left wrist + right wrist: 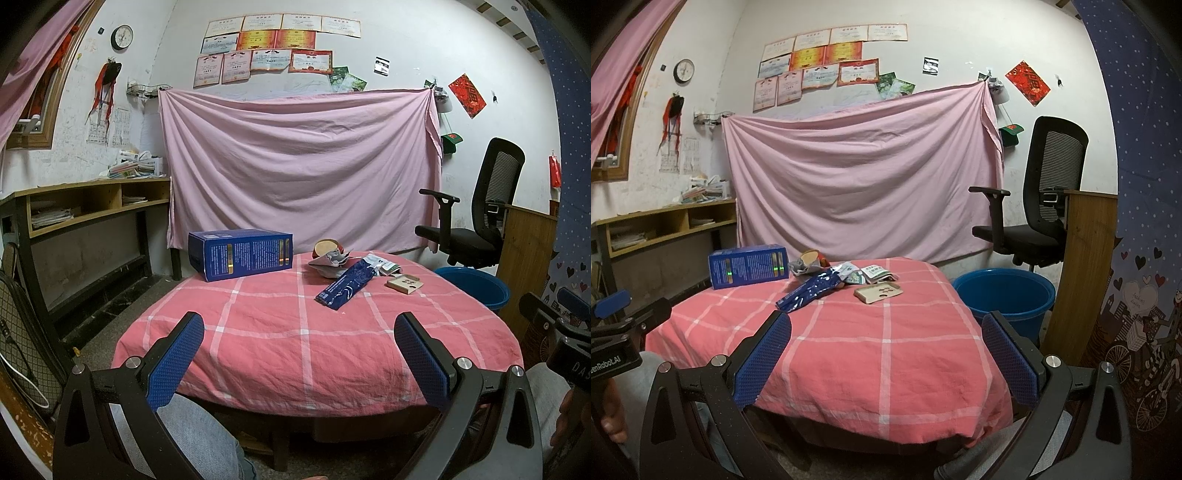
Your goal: Collect trash
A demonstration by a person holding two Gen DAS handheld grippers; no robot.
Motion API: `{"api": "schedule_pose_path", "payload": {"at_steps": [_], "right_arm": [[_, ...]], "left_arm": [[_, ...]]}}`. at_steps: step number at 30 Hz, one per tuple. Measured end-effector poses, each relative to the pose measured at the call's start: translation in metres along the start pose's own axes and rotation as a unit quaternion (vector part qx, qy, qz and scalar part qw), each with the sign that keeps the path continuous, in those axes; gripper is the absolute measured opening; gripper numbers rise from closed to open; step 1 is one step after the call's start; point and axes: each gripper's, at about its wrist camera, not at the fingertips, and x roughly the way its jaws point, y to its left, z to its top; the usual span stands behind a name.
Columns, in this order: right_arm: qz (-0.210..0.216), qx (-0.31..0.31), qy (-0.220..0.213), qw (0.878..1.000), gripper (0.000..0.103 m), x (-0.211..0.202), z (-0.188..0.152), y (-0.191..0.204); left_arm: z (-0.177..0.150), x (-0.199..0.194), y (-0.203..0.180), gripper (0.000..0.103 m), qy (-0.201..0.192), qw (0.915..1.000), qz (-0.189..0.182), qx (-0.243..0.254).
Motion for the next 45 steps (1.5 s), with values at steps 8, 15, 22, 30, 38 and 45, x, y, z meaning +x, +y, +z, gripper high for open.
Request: {"api": "schedule_pose_path", "payload": {"at_steps": [8,15,22,30,38,45], "right_arm": [[0.0,0.0,0.0,1.0,0.103,-0.0006,0.0002,-0.0003],[0.0,0.001,-0.001,1.0,0.103,-0.0012,0.0004,-0.0006],[0.0,0.001,-0.001,1.0,0.103,-0.0013,0.0004,-0.0006],[0.001,0.002,-0.001,1.0,0.103,-0.0015,0.0004,-0.0003],[0.0,0.002,-0.001,1.0,0.103,-0.0012,0.0003,-0.0002],[0.0,0.003,-0.002,1.0,0.103,-0.0011,0.0002,-0.0002]], "left_arm": [[-0.0009,-0.0024,-0.0037,0.101,-0.001,1.0,0.002,0.001],[-0.0009,-0.0028,-0.0036,0.101,-0.001,1.0,0.002,0.001],[-0.0003,-0.0014,-0.0031,0.101,-0.001,1.0,0.002,0.002],[-0.0002,-0.001,-0.0025,0.101,-0.001,1.0,0.002,0.001],[-0.0005,-0.0019,-0.0032,0.101,-0.001,1.0,0.002,0.002],[-0.0011,-0.0033,-0.004,0.101,-0.002,1.0,0.002,0.002]]}}
